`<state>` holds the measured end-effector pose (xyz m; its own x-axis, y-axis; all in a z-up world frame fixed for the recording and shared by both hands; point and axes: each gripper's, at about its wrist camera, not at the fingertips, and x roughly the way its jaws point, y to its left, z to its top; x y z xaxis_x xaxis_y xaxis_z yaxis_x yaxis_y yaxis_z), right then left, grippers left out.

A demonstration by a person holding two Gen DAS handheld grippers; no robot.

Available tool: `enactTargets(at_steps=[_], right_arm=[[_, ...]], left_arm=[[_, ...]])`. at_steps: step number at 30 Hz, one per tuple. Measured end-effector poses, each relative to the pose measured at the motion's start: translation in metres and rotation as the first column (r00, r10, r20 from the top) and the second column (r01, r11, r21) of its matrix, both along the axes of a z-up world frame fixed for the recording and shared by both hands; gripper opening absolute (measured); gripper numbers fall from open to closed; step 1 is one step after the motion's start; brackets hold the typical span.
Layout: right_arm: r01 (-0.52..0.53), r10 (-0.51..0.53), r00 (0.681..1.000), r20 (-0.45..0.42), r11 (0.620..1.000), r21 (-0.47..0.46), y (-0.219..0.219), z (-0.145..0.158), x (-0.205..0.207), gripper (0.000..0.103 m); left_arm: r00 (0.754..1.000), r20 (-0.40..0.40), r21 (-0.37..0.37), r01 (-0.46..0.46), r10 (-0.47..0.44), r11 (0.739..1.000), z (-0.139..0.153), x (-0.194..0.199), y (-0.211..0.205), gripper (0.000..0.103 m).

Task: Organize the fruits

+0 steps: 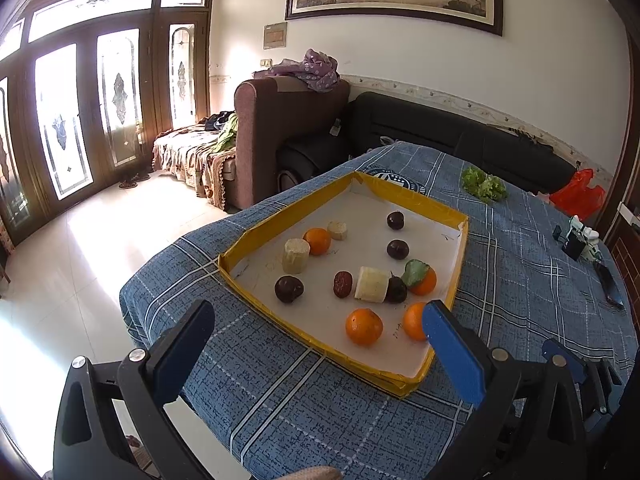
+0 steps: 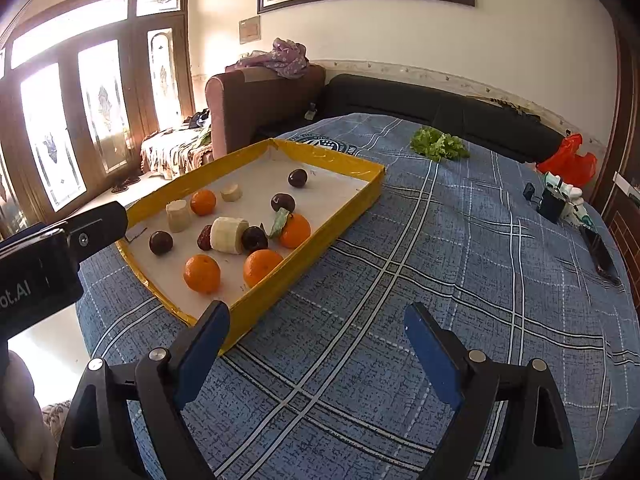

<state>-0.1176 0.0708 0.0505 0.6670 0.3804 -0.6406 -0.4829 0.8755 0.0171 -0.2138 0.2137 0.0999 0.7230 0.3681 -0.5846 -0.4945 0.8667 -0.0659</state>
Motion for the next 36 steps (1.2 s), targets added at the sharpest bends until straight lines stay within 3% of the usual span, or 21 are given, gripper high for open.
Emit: enactTargets(at_steps=[36], right_arm=[[-0.024, 0.024, 1.000, -0.013, 1.000, -0.015, 0.010, -0.003, 0.000, 0.093]], left_arm=[[0.999, -0.028, -0.047, -0.019, 0.017, 0.999, -0.008, 0.006, 0.012, 0.103]])
